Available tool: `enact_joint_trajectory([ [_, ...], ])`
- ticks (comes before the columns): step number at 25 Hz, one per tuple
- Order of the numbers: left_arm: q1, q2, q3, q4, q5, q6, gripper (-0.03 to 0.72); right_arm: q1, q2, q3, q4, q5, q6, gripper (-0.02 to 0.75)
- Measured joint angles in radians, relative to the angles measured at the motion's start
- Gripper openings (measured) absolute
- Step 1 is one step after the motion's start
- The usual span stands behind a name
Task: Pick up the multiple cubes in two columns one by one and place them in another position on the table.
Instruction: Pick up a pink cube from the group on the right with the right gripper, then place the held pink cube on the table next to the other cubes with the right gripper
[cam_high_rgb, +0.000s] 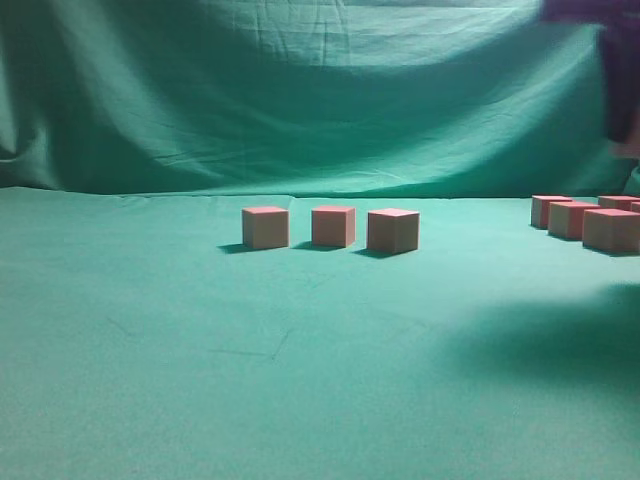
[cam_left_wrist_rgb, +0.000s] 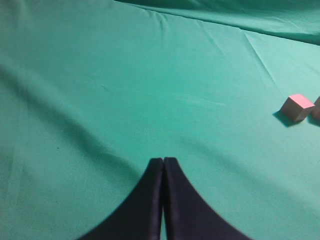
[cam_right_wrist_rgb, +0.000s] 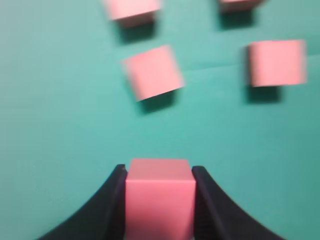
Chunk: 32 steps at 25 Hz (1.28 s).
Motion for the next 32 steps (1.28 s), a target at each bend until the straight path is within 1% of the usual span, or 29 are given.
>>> enact_joint_trajectory([
  [4, 0.0, 0.0, 0.0, 0.0, 0.0, 0.0, 0.0, 0.187, -0.008, -0.031, 0.067, 0.023, 0.0, 0.261],
  [8, 0.0, 0.0, 0.0, 0.0, 0.0, 0.0, 0.0, 0.358, 0.026, -0.099, 0.09, 0.026, 0.02, 0.261],
  [12, 0.0, 0.0, 0.0, 0.0, 0.0, 0.0, 0.0, 0.464, 0.119, -0.212, 0.092, 0.028, 0.096, 0.261],
  [16, 0.0, 0.0, 0.0, 0.0, 0.0, 0.0, 0.0, 0.519, 0.234, -0.342, 0.092, 0.03, 0.174, 0.261],
  [19, 0.0, 0.0, 0.0, 0.0, 0.0, 0.0, 0.0, 0.536, 0.321, -0.439, 0.094, 0.034, 0.224, 0.261],
  [27, 0.0, 0.0, 0.0, 0.0, 0.0, 0.0, 0.0, 0.542, 0.527, -0.652, 0.094, 0.064, 0.306, 0.261],
  [32, 0.0, 0.0, 0.0, 0.0, 0.0, 0.0, 0.0, 0.543, 0.568, -0.712, 0.058, 0.089, 0.324, 0.261],
])
